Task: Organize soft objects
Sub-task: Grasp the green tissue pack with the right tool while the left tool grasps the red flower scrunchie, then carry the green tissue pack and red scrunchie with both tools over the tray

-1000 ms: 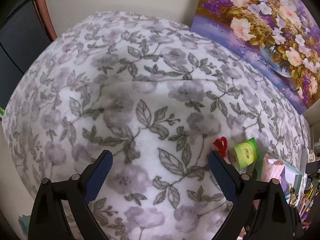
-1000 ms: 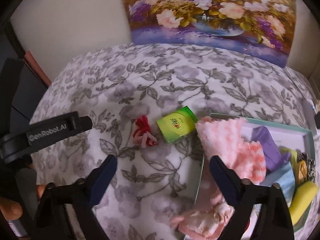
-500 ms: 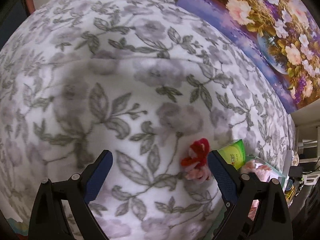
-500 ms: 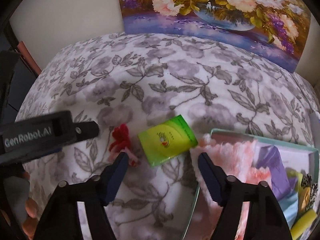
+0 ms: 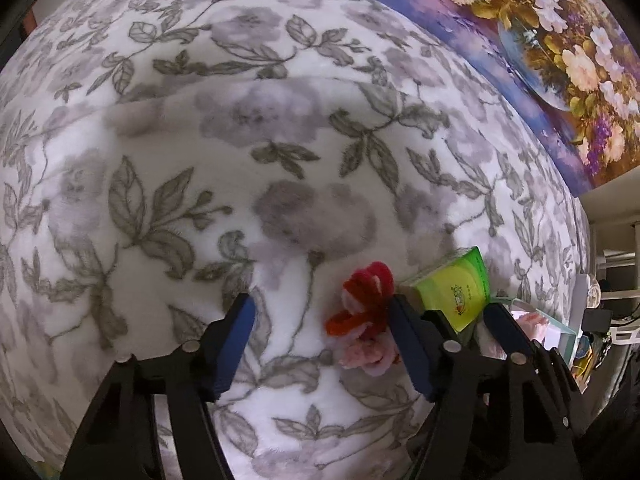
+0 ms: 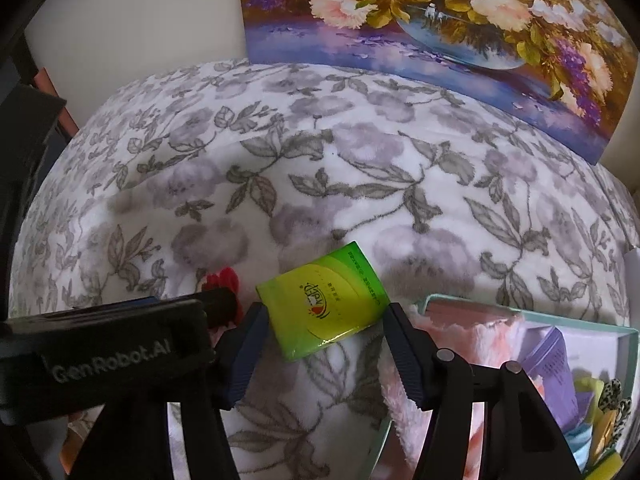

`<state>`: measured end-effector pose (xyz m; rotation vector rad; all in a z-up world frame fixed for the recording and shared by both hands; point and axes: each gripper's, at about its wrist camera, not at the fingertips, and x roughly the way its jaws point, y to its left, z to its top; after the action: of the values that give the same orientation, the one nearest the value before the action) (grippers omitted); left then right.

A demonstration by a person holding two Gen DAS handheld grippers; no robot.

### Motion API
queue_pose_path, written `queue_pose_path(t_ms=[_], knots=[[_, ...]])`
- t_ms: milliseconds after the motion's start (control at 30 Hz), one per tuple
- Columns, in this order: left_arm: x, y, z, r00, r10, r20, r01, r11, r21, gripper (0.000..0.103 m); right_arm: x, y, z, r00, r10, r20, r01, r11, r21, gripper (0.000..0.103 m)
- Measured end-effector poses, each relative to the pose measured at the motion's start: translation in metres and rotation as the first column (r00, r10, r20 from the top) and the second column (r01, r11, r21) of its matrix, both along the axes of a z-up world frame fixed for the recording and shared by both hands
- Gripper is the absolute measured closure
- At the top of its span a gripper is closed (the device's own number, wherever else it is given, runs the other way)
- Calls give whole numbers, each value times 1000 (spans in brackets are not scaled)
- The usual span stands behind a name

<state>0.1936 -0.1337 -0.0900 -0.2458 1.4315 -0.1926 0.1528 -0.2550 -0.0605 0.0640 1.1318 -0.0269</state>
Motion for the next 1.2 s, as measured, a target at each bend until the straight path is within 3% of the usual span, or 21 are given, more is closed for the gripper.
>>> queue_pose_path(t_ms=[233,367,567,800,967,1200], knots=[[3,-13,-3,1000,-25,-6,24,997,-75,74,1,1,0,1000,4,2,-4,1000,-2,40],[1,-16,-4,1000,-25,-8,24,993,-116,82,0,1,0,1000,8,2,-8,1000,-6,40],[-1,-5,-4,1000,14,-5,-14,991,-130,83,0,2,0,1000,-1,0,1,1000,-1,40],[4,26,9,996,72,55,-73,997,15,83,3,-1,1,999,-51,-3,52,998,36,38],[5,46,21,990,105,90,-110,992,58,83,7,-2,0,995,-95,2,94,992,80,27],[9,52,25,987,119,105,-126,990,64,83,12,13,-6,993,-115,1,115,993,-19,26]])
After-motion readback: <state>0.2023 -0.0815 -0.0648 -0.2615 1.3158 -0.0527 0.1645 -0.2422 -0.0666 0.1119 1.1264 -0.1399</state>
